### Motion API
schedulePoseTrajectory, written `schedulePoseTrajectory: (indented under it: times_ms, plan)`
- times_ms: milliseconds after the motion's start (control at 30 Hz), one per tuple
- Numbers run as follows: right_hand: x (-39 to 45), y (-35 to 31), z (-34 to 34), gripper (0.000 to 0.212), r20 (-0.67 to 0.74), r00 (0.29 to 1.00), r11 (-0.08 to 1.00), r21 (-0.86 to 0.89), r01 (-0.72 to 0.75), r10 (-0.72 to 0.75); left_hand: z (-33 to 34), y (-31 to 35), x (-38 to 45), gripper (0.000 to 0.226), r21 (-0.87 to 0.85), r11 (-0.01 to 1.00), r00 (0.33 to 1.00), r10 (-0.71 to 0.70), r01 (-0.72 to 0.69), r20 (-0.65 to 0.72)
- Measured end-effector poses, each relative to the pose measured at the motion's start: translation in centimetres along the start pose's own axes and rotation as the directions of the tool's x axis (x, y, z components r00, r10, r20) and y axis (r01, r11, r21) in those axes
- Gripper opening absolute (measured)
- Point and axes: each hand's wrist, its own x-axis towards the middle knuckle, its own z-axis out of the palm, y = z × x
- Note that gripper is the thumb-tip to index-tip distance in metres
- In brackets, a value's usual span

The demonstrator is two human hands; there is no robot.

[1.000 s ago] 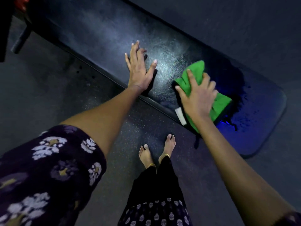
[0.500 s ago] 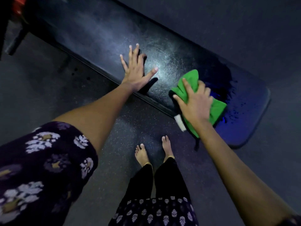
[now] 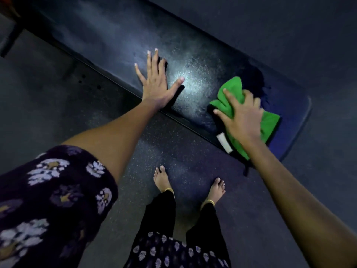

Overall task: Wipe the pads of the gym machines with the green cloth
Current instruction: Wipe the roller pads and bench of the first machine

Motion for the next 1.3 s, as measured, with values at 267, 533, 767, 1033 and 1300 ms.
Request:
schedulePoseTrajectory:
  times_ms: [267,533,767,1033,1300]
  plan:
    - [-7.2,2.6,1.5,0.078,0.107,0.853,0.846,-0.115,0.520,-0.510,1.6,5.5,-2.7,0.081,-0.095,0.995,0.999,-0.040,0.037,-0.036]
    - [-4.2,6.8,-0.8,0.069,-0.022,0.999,0.999,0.009,0.049,-0.049,2.8,8.4,-3.0,0.070,-0.012,0.998,0.997,-0.054,0.054,-0.053]
    - [-7.8,9.6,-0.4,0.062,0.103,0.883,0.883,-0.057,0.465,-0.458,3.3,13.1,-3.7,0.063,-0.254,0.960,0.985,-0.143,0.114,-0.100]
    - [-2.8,9.4,-2.2,0.064,0.064,0.996,0.998,0.002,-0.060,0.059,4.7,14.5,-4.0,0.058,-0.161,0.981,0.982,-0.128,0.105,-0.137]
    - [-6.8,12.5,-1.5,0.059,0.093,0.950,0.954,0.004,0.300,-0.299,4.4,15.0,-4.4,0.065,-0.192,0.977,0.979,-0.127,0.095,-0.160]
